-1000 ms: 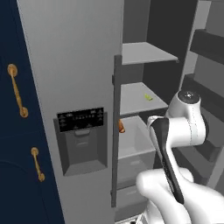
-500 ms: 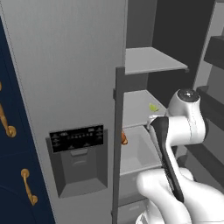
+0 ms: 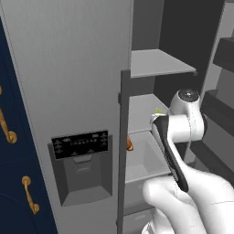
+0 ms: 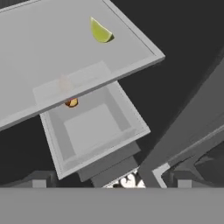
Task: Grab a lemon wedge from the fridge and one ice cube from the ice bowl, and put them in the glass of lemonade.
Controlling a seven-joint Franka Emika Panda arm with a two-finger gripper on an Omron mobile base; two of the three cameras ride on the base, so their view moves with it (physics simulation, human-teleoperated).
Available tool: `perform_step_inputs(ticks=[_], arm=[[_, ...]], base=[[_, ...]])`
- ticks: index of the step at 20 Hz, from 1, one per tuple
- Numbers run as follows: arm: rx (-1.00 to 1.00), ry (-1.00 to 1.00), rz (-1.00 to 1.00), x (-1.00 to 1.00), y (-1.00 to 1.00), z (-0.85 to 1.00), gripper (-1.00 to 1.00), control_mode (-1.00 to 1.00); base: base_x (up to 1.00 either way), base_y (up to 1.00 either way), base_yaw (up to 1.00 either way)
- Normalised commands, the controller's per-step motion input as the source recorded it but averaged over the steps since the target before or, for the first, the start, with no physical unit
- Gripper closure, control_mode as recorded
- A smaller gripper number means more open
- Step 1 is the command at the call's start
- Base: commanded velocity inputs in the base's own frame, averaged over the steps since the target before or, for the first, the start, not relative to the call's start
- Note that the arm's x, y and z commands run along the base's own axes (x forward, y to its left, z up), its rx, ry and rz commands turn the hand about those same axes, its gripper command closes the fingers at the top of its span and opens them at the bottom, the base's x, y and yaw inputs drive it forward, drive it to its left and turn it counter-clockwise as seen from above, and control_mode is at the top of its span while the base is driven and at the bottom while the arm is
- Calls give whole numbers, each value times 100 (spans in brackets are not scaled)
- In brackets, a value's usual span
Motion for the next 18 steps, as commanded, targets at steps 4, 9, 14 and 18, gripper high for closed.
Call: perform_step_inputs(ticks=[4, 9, 14, 18], arm=[[0, 0, 0, 77, 0, -5, -100, -100], [0, 0, 0, 73, 0, -2, -100, -100], [0, 0, 1, 47, -17, -1, -100, -100], [0, -2, 3, 28, -38, -17, -100, -100]], base=[[0, 0, 0], [0, 0, 0], [0, 0, 0], [0, 0, 0]])
